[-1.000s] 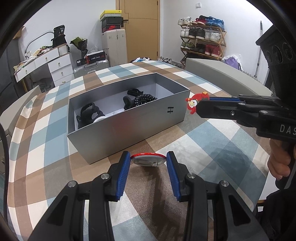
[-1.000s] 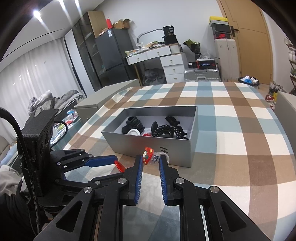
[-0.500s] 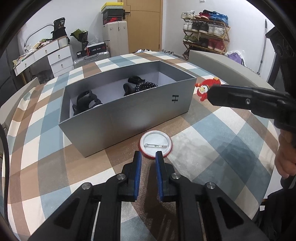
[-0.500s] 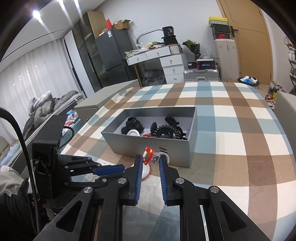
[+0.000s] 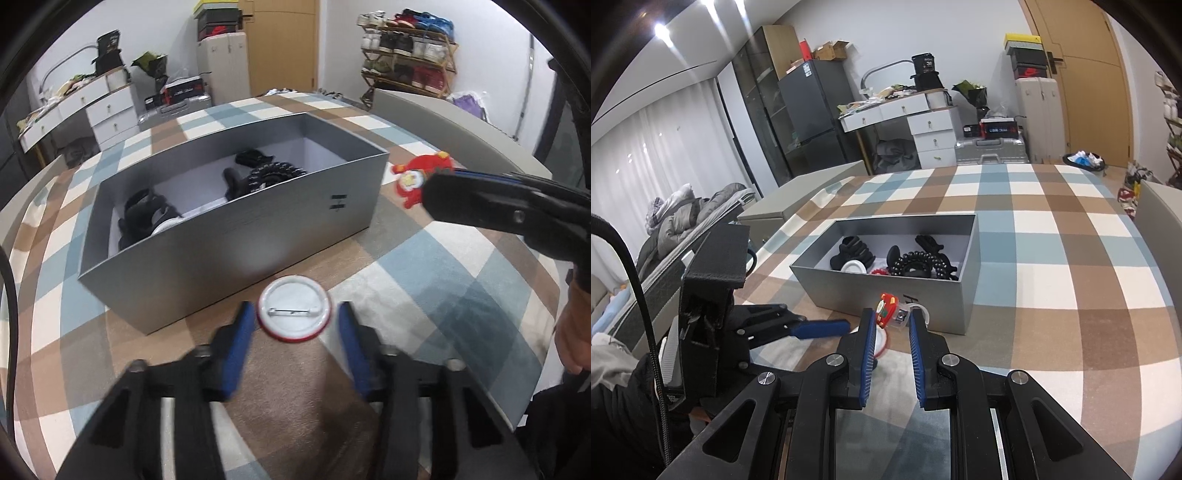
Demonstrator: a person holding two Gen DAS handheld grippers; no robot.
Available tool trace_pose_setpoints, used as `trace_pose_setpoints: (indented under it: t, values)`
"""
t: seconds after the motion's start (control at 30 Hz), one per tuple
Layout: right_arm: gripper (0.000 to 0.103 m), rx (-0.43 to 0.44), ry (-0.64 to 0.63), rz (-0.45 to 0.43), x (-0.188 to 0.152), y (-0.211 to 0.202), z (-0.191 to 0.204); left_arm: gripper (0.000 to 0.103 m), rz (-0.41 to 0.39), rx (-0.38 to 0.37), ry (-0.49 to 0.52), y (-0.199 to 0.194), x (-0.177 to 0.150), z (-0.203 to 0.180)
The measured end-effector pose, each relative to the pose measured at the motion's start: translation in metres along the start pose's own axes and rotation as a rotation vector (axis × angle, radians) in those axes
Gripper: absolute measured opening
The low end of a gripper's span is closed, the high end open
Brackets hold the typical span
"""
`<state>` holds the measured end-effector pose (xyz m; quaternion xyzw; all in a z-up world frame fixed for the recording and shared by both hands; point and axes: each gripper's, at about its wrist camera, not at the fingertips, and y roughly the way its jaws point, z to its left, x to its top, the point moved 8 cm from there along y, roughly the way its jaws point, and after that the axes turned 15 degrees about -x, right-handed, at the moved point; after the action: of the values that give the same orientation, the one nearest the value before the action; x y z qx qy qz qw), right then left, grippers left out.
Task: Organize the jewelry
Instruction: 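Lift the badge with the left tool while the right tool holds the ring, then carry the badge and ring over the grey box with both tools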
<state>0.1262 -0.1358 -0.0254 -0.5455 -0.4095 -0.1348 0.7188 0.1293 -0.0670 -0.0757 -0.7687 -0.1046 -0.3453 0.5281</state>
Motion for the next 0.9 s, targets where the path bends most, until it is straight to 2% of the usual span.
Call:
trace_pose_setpoints:
  t: [0.2,0.23,0.27,0.37,0.47,0.53,0.57,0.6,0.67,0.83,0.9]
  values:
    - [0.017,0.003,-0.006,0.005,0.0,0.002,0.003,0.032,-0.026,0.0,0.002,-0.009,-0.004,0.0]
    - [0.017,0.004,-0.005,0.005,0.0,0.002,0.003,0.02,-0.037,-0.002,0.002,-0.013,-0.003,0.0]
    - [0.017,0.004,-0.004,0.004,0.0,0.003,0.003,0.001,-0.034,0.001,-0.001,-0.015,-0.002,0.001]
    - [0.017,0.008,0.001,0.0,0.003,0.003,0.003,0.001,-0.083,0.0,-0.005,-0.027,0.007,0.002]
    - [0.017,0.01,0.003,-0.001,0.005,0.003,0.003,0.001,-0.09,-0.001,-0.011,-0.03,0.008,0.004]
    - [0.017,0.007,0.002,-0.002,0.004,0.002,0.003,0.006,-0.078,-0.026,-0.009,-0.026,0.007,0.002]
    - [0.017,0.007,0.004,-0.002,0.004,0.002,0.002,0.019,-0.064,-0.034,-0.01,-0.023,0.006,-0.001]
    - [0.017,0.006,0.007,-0.004,0.004,0.001,0.001,0.038,-0.061,-0.045,-0.007,-0.02,0.006,-0.005]
    - [0.017,0.004,0.012,-0.008,0.004,-0.001,-0.002,0.055,-0.067,-0.07,0.021,-0.015,0.007,-0.014]
    - [0.017,-0.004,0.033,-0.017,0.004,-0.008,-0.014,0.055,0.016,-0.059,0.043,0.01,0.004,-0.02]
    - [0.017,-0.008,0.038,-0.018,0.004,-0.009,-0.019,0.053,0.026,-0.058,0.059,0.014,0.005,-0.022]
